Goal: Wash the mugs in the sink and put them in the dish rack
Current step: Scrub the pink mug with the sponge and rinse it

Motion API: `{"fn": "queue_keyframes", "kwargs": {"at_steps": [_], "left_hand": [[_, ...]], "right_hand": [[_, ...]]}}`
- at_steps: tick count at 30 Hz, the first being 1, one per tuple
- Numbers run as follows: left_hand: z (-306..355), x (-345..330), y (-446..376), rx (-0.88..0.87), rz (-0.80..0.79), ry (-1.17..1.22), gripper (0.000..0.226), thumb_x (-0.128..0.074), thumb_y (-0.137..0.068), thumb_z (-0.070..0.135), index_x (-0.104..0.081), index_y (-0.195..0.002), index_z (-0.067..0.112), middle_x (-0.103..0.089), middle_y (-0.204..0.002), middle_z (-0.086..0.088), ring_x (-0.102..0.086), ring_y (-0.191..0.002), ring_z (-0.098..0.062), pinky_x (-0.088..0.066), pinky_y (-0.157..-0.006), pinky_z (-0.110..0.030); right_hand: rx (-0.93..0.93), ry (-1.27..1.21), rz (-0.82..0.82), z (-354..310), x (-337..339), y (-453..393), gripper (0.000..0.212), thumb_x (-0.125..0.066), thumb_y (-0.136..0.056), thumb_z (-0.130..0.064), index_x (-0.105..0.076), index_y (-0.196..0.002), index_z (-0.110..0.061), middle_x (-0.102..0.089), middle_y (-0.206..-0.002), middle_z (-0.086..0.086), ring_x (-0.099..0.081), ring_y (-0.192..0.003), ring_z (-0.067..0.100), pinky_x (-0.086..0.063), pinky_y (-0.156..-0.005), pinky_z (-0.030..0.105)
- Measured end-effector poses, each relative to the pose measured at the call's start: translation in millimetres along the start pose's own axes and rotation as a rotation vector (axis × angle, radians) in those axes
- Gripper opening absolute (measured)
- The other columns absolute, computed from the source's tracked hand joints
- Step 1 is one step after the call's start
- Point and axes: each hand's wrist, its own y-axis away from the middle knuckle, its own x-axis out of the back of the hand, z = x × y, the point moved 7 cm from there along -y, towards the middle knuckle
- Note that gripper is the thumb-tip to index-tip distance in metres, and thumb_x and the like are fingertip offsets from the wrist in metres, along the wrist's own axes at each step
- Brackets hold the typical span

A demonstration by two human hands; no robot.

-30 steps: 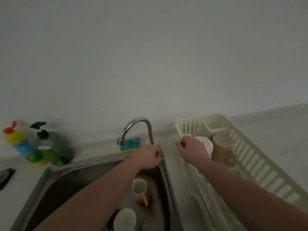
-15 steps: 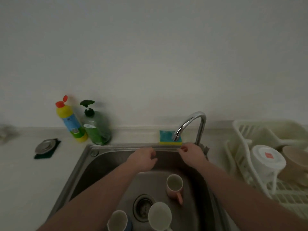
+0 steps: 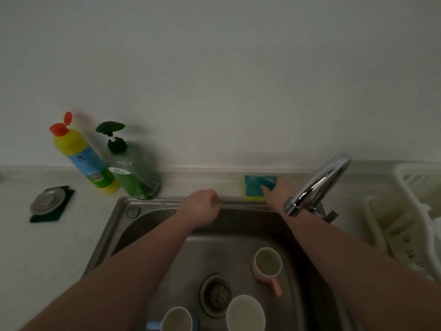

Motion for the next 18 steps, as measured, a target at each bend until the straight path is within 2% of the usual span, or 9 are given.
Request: {"fn": "queue_keyframes", "kwargs": {"at_steps": [4,8,12,15,18], "left_hand": [[-7,-1,-10,-0.017,0.026,0.026,0.036,-0.052,-0.095,0.035,-0.056,-0.127,0.019,-0.059,-0.128,-0.004,-0.053,-0.117,-0.023,-0.044,-0.098,-0.035],[-17,7,-12,0.001,0.098,0.079,0.036,-0.053,-0.095,0.033,-0.055,-0.128,0.019,-0.061,-0.124,-0.002,-0.057,-0.112,-0.021,-0.046,-0.096,-0.033],[-25,28,-6,0.037,0.222,0.106,0.032,-0.05,-0.096,0.034,-0.057,-0.124,0.021,-0.064,-0.113,0.001,-0.06,-0.101,-0.019,-0.048,-0.088,-0.033],[-29,48,3,0.067,0.319,0.116,0.027,-0.049,-0.096,0.032,-0.061,-0.118,0.021,-0.065,-0.106,0.001,-0.06,-0.097,-0.02,-0.048,-0.084,-0.033],[-35,74,18,0.093,0.481,0.135,0.022,-0.049,-0.096,0.033,-0.063,-0.107,0.02,-0.064,-0.1,0.0,-0.059,-0.093,-0.022,-0.049,-0.078,-0.034]], "right_hand": [[-0.047,0.043,0.033,4,-12,-15,0.067,-0.06,-0.089,-0.042,-0.039,-0.133,0.004,-0.048,-0.134,0.023,-0.047,-0.124,0.036,-0.038,-0.101,0.038],[-0.117,-0.012,0.043,3,-14,-16,0.062,-0.074,-0.076,-0.04,-0.054,-0.118,0.001,-0.06,-0.119,0.019,-0.058,-0.11,0.035,-0.047,-0.085,0.036],[-0.211,-0.337,0.005,1,-30,-8,0.06,-0.082,-0.064,-0.031,-0.06,-0.114,-0.006,-0.066,-0.108,0.014,-0.064,-0.093,0.03,-0.055,-0.076,0.036],[-0.235,-0.64,-0.022,-15,-40,9,0.043,-0.077,-0.07,-0.011,-0.056,-0.107,-0.004,-0.064,-0.103,0.015,-0.063,-0.087,0.029,-0.054,-0.065,0.034],[-0.223,-0.865,-0.113,-41,-53,27,0.038,-0.074,-0.076,-0.004,-0.049,-0.104,-0.006,-0.058,-0.1,0.013,-0.061,-0.09,0.029,-0.052,-0.058,0.032]]}}
